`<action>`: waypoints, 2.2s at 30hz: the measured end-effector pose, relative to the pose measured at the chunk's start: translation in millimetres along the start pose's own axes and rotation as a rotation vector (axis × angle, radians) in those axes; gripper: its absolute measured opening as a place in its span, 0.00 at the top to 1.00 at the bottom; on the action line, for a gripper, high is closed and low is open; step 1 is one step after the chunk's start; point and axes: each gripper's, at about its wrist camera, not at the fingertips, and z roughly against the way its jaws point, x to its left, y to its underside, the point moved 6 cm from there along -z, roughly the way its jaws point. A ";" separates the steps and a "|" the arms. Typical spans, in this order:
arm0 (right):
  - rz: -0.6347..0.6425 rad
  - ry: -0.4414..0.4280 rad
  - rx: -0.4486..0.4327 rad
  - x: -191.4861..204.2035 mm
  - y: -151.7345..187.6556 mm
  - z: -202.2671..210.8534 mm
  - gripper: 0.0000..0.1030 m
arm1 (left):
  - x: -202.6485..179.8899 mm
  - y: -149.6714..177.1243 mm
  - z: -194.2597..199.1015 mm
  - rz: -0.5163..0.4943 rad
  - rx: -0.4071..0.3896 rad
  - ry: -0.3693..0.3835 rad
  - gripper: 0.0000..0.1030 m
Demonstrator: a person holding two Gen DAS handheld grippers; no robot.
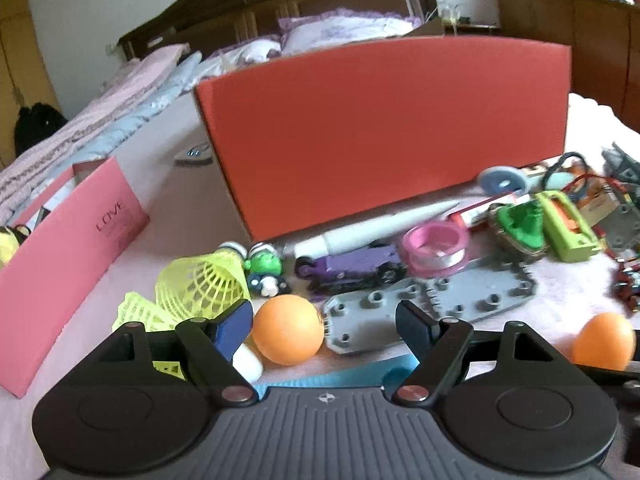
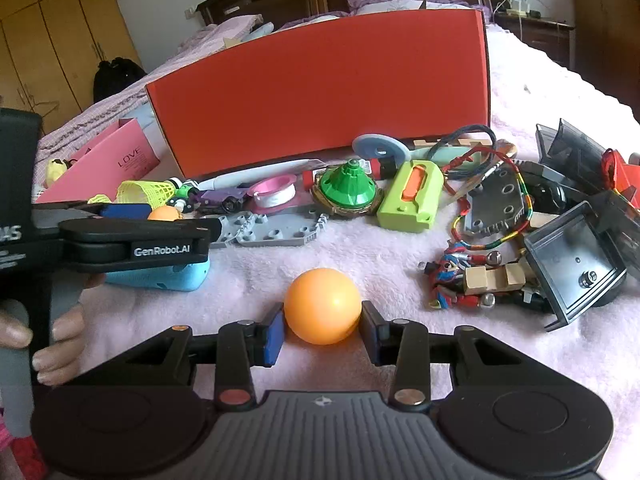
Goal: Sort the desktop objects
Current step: 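Grasp the second orange ball with the left gripper while the right holds its ball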
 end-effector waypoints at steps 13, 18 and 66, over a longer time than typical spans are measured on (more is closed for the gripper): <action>0.004 0.000 -0.004 0.6 0.4 0.6 0.59 | 1.4 8.3 34.8 0.048 -0.039 0.046 0.61; 0.001 0.001 -0.007 0.3 0.6 0.5 0.59 | -15.1 26.8 59.2 -0.008 -0.037 0.070 0.61; 0.069 0.079 -0.009 0.6 -8.1 6.1 0.60 | -35.9 42.9 65.4 0.039 0.038 0.146 0.61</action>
